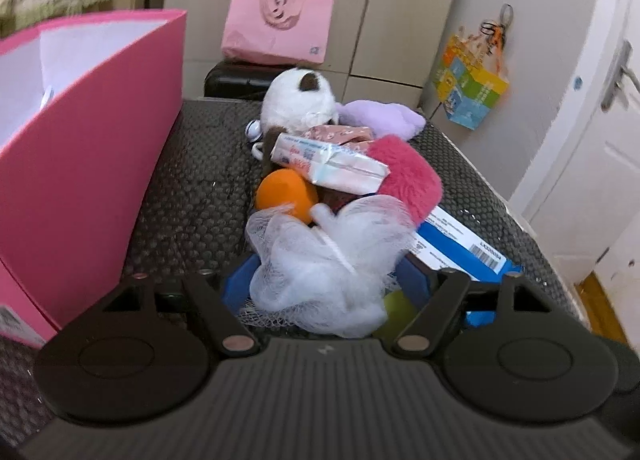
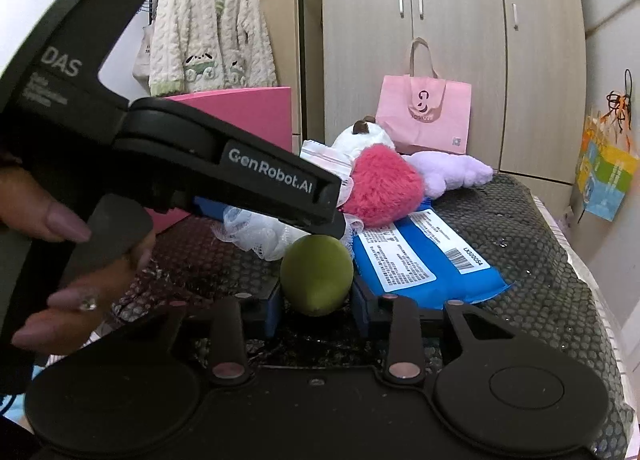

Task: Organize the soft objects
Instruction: 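Grasp the white bath puff with the left tool while the right grasps the green sponge, then carry the bath puff with the left tool while the right carries the green sponge to the box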

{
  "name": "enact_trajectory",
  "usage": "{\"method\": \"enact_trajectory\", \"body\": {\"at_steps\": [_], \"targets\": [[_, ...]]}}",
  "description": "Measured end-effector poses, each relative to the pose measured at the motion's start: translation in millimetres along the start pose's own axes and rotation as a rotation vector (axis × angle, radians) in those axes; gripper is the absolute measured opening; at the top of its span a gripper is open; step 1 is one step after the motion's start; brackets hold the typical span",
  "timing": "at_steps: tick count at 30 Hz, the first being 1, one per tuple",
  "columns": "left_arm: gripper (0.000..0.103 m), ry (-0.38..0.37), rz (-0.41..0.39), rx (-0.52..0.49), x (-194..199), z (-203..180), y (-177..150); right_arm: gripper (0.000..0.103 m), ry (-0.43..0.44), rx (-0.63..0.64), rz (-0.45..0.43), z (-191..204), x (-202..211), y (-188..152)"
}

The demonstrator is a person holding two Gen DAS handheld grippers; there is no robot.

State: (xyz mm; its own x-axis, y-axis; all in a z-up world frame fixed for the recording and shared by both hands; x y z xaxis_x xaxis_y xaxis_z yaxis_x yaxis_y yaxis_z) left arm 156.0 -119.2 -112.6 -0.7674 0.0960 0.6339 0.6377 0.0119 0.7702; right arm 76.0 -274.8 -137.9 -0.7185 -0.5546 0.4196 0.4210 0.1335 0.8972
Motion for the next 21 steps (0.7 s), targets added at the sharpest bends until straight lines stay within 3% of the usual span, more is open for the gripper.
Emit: {"method": "enact_trajectory", "body": {"at_steps": [10,12,14,17,21], "targets": [[0.080,0.002,-0.003,0.033,2.2,1.6,-2.8,0.038,-0.064,0.028,0.014,10.4,5.3,-2.5],[0.078,0.005,-0.027,0.039,4.7,3.9,-4.1,0.038,-0.083,0.034,0.017,11.9,6.2,-2.5],[0.064,0.006,-0.046,0.044,6.8,6.7,-4.8,0.038,-0.111,0.044,0.023,13.9,7.0,-2.2],[0.054,0.007,-0.044,0.062,7.3,10.5,-5.2,0.038,-0.115,0.025,0.021,10.7,7.8,-1.3],[0.053,0.005,-0.048,0.051,7.7,8.7,-8.7,0.038,-0.107,0.010,0.008,8.4,9.0,-3.0]]}}
Point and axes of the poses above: each gripper's, at about its wrist camera, not at the fingertips, and x roughly against the way its jaws point, z to its left, y to its top, the point moved 1 cm from there along -x, roughly the way its jaws point, and after that the axes turned 14 degrees about y, right-handed, at the moved point
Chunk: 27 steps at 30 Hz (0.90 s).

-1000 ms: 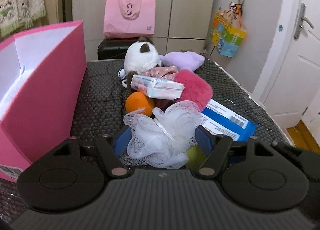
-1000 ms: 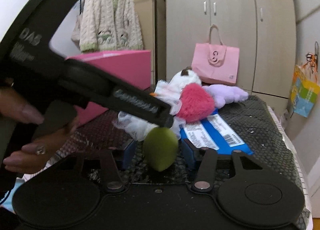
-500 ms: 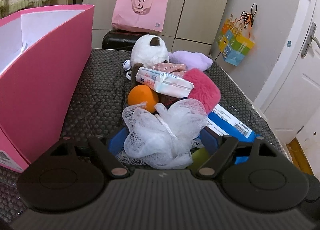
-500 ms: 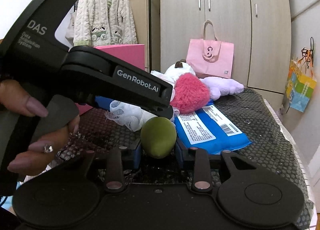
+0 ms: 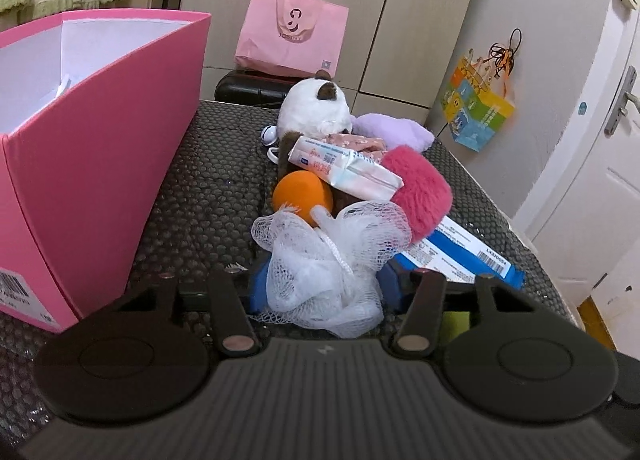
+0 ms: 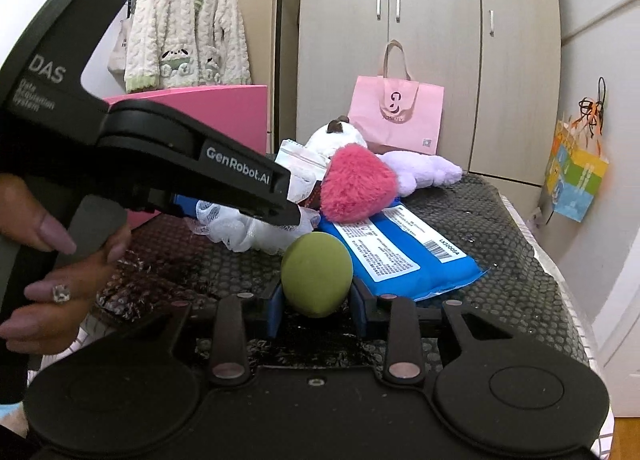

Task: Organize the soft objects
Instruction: 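Carry the bath puff with the left tool while the right carries the green sponge to the box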

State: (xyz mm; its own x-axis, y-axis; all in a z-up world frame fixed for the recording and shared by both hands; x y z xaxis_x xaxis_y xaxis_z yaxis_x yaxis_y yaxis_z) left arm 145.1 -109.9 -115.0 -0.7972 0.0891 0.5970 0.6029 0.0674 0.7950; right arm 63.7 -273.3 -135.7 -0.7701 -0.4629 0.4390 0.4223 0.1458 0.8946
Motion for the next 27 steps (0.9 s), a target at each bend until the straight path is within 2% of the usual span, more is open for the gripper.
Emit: {"method": "enact_trajectory", "body": {"at_steps": [5,10,19,27], "targets": [[0.047,0.011,-0.034,-0.028,6.1,-3.9,-7.2,0.038,-0.001,0.002,-0.014,1.7,0.4,-1.2],[0.046,0.009,-0.070,-0.041,19.8,-1.0,-13.5,0.038,0.000,0.009,-0.025,5.4,4.5,-3.2],[0.046,-0.020,-0.074,-0.042,51.2,15.5,-19.5,0.038,-0.002,0.008,-0.023,16.6,17.2,-1.2],[0.046,-0.003,-0.067,-0.061,76.0,31.9,-29.4,0.039,0.025,-0.040,-0.016,25.8,25.3,1.2]]}}
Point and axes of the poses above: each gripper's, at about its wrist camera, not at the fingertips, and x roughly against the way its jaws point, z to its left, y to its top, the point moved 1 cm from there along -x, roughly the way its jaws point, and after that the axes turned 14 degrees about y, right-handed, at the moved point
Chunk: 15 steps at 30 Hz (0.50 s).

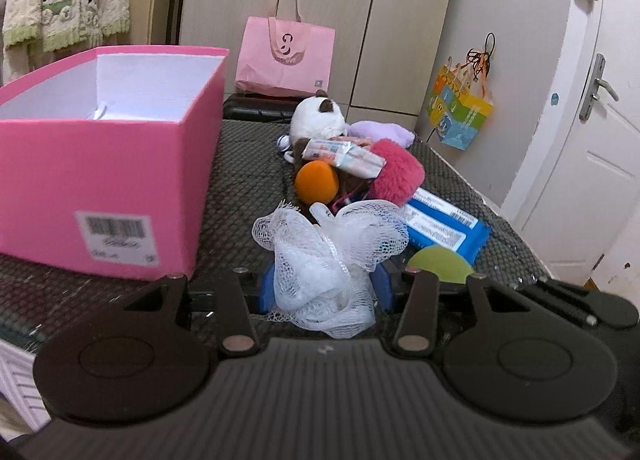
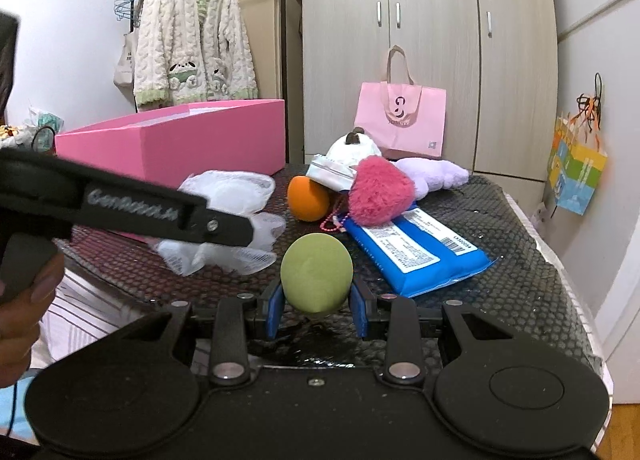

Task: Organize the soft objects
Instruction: 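Carry the bath puff with the left tool while the right carries the green sponge to the box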

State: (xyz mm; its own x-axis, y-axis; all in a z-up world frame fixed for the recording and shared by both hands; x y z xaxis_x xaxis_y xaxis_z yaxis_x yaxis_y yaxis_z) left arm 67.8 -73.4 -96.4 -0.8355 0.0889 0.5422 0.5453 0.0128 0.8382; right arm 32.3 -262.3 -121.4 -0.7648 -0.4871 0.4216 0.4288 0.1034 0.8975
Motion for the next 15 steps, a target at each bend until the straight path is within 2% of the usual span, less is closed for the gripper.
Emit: {"method": "enact_trajectory", "body": {"at_steps": [6,15], "targets": [[0.046,0.013,0.002,-0.001,22.5,20.3,-6.3,0.039,0.073,-0.073,0.026,8.6,8.7,7.9],[0.046,0.052,-0.021,-0.003,58.2,50.8,0.0,0.039,0.160,-0.024,0.053,48.8,3.0,28.8]]}}
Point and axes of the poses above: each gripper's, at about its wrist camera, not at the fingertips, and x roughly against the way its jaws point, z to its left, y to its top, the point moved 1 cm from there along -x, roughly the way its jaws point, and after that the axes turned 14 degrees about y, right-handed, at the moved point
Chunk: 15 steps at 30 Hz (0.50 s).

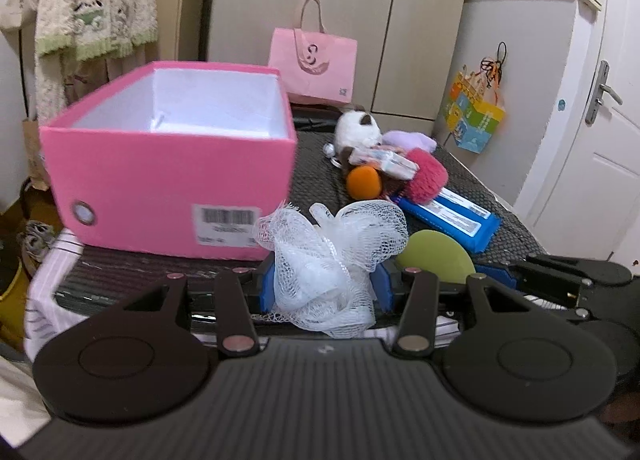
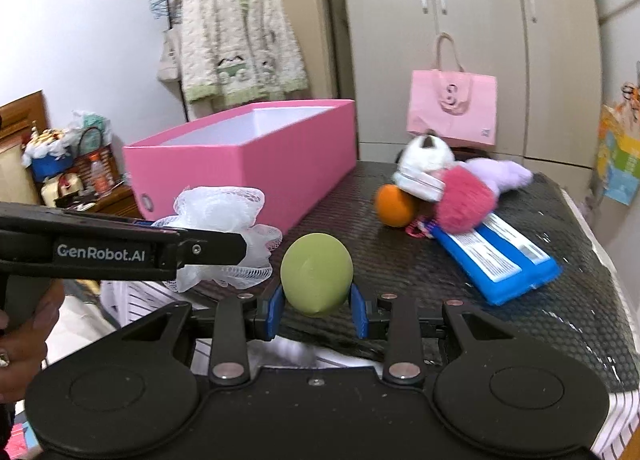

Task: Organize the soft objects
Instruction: 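Carry the bath puff with the left tool while the right carries the green sponge to the box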

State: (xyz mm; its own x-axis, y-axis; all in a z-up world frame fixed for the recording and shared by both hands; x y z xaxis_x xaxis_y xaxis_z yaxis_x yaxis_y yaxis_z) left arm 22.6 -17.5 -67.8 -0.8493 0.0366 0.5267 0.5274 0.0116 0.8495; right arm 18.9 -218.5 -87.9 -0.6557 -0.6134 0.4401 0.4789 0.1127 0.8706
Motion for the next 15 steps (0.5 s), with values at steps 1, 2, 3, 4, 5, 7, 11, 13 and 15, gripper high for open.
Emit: {"method": "enact_trajectory", "body": {"at_steps": [1,2,3,4,5,7,11,13,15], "targets": [[0.046,0.006,-0.004,-0.001,3.5,4.0,2.2,0.039,0.010,0.008,0.002,4.4,-1.3,4.7],[0.046,0.013,-0.007,-0.002,7.5,8.8,5.4,0.039,0.019,0.012,0.004,7.7,-2.0,8.9],[0.046,0.018,-0.010,-0.003,10.5,12.5,8.5,0.040,0.030,0.017,0.005,11.0,-2.7,13.1],[0.046,0.021,-0.014,-0.003,13.5,16.6,12.1,0.040,0.044,0.022,0.007,14.3,-3.7,18.3],[0.046,0.024,-0.019,-0.003,16.7,21.1,16.6,0.040,0.060,0.025,0.010,18.1,-4.9,23.8],[0.046,0.031,-0.027,-0.003,20.8,28.9,25.9,0.040,0.086,0.033,0.012,24.8,-7.7,33.6],[0.046,0.067,-0.048,-0.005,22.6,44.2,46.6,0.040,0.127,0.064,0.005,38.0,-15.7,52.6],[0.046,0.075,-0.053,-0.006,20.6,51.1,57.2,0.040,0.130,0.088,-0.005,44.7,-21.3,64.6],[0.046,0.078,-0.074,0.004,18.1,59.1,68.9,0.040,0.137,0.117,-0.013,49.8,-26.2,76.5]]}}
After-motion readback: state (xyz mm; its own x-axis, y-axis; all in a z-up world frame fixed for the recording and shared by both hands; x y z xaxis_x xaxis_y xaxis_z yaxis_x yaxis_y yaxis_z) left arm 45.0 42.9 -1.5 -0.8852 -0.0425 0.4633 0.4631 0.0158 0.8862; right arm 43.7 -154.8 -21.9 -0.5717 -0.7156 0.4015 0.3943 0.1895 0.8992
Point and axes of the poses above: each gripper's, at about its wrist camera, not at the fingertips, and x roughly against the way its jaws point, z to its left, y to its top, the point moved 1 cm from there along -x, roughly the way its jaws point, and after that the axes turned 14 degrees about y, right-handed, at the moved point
